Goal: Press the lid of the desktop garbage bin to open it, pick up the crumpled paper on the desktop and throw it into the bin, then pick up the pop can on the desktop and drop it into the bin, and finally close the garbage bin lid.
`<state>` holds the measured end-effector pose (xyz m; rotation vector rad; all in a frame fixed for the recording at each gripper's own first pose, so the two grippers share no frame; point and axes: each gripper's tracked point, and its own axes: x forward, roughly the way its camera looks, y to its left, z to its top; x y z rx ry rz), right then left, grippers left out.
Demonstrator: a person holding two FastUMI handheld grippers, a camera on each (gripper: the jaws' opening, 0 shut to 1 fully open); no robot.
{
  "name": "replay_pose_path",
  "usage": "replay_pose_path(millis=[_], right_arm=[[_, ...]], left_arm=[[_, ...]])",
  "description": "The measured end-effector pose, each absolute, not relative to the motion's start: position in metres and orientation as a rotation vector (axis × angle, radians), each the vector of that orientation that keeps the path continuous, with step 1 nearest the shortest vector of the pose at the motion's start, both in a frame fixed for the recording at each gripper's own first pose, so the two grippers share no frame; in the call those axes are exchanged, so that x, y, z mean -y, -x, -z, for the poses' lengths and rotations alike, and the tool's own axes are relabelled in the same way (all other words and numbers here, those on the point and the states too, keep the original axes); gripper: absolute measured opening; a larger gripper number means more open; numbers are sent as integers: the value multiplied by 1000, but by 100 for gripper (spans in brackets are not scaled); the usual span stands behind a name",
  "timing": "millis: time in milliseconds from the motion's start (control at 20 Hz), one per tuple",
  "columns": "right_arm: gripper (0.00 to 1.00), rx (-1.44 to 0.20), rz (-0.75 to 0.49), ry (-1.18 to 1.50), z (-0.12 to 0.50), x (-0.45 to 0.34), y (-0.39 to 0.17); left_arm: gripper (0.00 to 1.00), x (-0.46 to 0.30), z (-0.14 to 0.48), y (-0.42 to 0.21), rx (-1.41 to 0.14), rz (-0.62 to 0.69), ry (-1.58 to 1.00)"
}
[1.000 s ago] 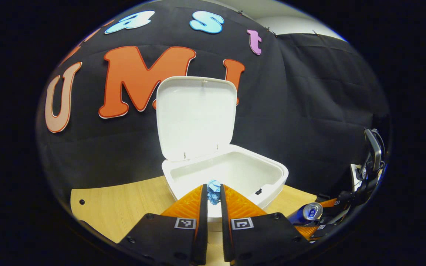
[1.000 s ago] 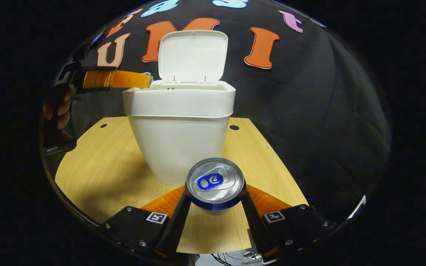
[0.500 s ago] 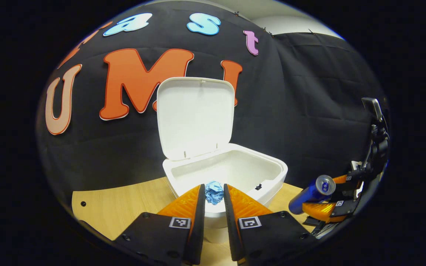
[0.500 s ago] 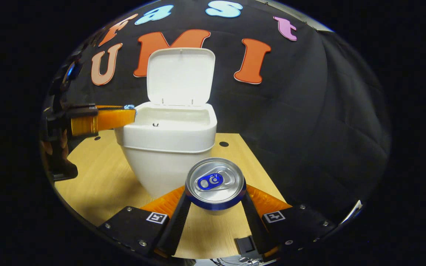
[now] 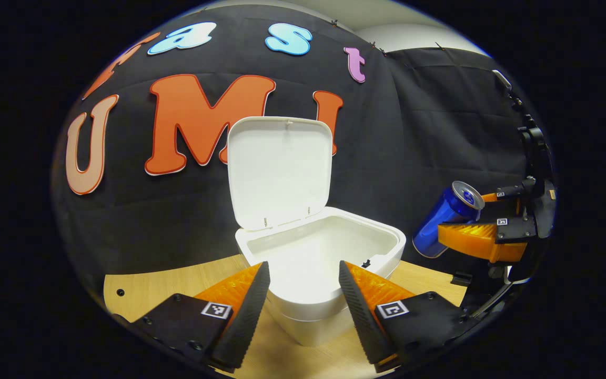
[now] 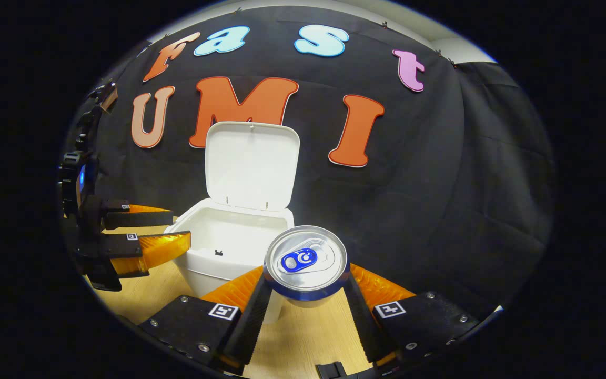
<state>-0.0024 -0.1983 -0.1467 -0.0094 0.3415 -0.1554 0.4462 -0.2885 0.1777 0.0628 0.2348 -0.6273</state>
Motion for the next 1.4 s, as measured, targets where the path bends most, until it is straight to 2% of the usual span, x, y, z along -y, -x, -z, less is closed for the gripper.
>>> replay_pose_path(millis=[50,150,700,1400], right_arm=[[80,-338,148,20,144,197,1],[79,-310,142,56,130,199,-3],[79,-226,59,31,90,199,-43],[80,-310,-43,9,120,159,-77]], left_arm=[[91,285,-178,-445,-235,622,-61],[94,277,-179,-443,-234,604,-54],[93,199,-184,-435,-230,431,-72],[94,130,-191,-428,-220,276,-75]])
